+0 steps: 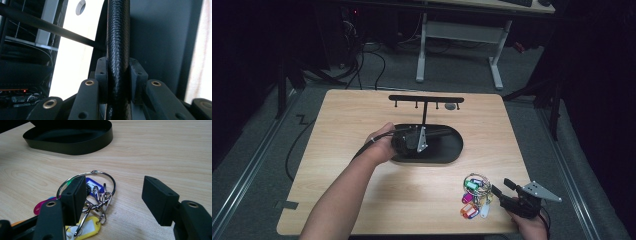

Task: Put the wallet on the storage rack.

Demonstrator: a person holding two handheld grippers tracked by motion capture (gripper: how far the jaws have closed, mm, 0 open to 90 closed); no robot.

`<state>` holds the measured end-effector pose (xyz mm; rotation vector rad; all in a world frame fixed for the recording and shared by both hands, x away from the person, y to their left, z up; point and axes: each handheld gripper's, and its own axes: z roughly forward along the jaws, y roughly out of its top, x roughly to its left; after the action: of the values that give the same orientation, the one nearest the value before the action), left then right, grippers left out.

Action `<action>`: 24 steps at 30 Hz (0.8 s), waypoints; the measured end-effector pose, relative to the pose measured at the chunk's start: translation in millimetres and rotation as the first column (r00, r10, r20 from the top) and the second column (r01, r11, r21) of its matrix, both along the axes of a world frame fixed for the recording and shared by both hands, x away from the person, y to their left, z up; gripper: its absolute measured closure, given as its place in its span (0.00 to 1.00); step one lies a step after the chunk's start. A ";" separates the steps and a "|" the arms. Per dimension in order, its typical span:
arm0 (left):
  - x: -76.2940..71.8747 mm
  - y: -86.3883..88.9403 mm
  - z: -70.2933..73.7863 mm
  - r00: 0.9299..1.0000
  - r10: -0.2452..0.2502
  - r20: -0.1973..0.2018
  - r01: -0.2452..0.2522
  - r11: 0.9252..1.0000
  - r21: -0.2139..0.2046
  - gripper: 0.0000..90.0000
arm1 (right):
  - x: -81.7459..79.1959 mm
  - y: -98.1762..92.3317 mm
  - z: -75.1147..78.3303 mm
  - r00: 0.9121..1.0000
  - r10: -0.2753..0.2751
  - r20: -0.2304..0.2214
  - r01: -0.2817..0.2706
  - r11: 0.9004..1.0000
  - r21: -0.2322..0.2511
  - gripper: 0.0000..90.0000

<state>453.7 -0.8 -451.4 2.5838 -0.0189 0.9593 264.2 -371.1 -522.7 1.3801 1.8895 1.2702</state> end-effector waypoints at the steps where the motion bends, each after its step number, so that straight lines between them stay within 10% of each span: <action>1: 2.6 -0.3 -1.6 1.000 0.005 -0.007 -0.005 1.000 0.010 0.81 | 0.1 -0.1 -0.1 1.000 -0.001 -0.002 0.001 1.000 0.001 0.41; 24: 9.1 0.6 -28.7 0.998 0.037 -0.040 -0.034 0.995 0.092 0.76 | 0.3 2.5 -1.3 1.000 0.014 -0.008 -0.014 1.000 -0.003 0.41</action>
<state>462.8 -0.1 -480.1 2.6954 -0.0056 0.9371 264.5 -368.6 -524.0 1.3747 1.9085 1.2703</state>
